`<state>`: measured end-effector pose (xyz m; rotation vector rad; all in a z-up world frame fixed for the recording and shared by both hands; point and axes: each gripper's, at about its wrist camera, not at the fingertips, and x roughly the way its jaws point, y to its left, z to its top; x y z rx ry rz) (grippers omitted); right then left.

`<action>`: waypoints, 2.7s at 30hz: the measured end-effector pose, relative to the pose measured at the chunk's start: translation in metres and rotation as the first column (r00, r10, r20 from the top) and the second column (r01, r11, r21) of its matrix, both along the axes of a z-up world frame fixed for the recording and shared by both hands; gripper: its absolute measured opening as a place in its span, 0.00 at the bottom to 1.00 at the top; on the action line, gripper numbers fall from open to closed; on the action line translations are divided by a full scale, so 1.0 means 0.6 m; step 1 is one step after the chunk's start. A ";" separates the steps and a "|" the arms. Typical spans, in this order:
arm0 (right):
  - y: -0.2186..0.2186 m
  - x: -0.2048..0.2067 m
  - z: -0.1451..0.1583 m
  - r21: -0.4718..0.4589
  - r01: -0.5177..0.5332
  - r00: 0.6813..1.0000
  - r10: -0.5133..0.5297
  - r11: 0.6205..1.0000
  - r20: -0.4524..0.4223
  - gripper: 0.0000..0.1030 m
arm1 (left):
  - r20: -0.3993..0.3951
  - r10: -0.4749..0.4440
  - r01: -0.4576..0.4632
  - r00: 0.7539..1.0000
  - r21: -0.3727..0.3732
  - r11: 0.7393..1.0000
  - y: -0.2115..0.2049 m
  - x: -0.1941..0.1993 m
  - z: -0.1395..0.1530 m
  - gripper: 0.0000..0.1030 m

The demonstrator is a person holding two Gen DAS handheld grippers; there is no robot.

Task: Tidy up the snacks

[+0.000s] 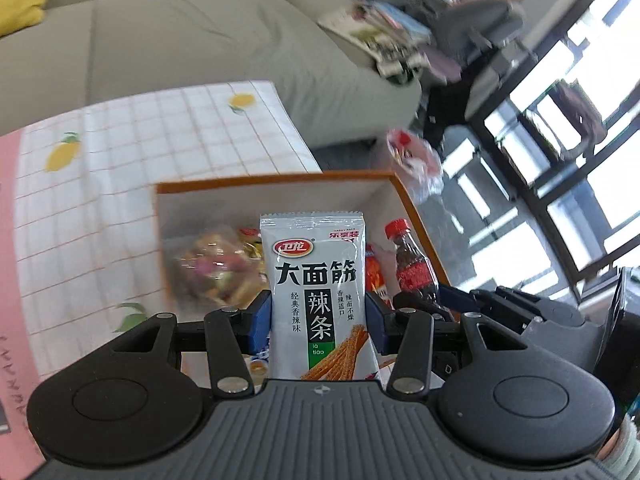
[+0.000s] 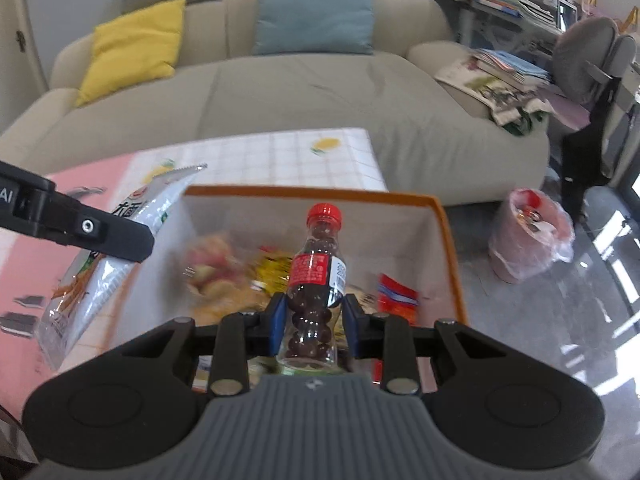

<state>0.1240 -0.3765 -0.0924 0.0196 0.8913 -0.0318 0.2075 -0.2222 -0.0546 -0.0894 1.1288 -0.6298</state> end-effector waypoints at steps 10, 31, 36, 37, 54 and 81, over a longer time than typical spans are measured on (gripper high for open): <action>-0.030 0.037 -0.073 -0.074 -0.016 0.995 0.009 0.997 -0.100 0.27 | -0.041 -0.041 0.046 0.998 0.140 0.989 -0.072 0.028 -0.082 0.53; -0.010 0.074 -0.108 -0.171 -0.021 0.964 -0.025 0.985 -0.263 0.40 | 0.000 -0.141 0.134 0.990 0.318 0.939 -0.099 0.016 -0.109 0.76; 0.004 0.075 -0.075 -0.206 -0.034 0.969 -0.018 0.978 -0.245 0.49 | 0.040 -0.139 0.122 0.989 0.284 0.951 -0.078 0.004 -0.062 0.77; 0.006 0.074 -0.066 -0.209 -0.031 0.971 -0.020 0.977 -0.237 0.53 | 0.051 -0.135 0.116 0.989 0.274 0.955 -0.073 0.002 -0.050 0.77; 0.096 -0.008 0.169 0.003 0.022 0.993 -0.022 1.000 0.114 0.75 | 0.396 -0.007 -0.076 0.918 0.193 0.978 0.070 -0.070 0.167 0.79; 0.229 -0.200 0.088 0.004 0.125 0.977 -0.124 0.992 0.172 0.92 | 0.518 -0.037 -0.149 0.854 0.313 0.938 0.211 -0.257 0.102 0.79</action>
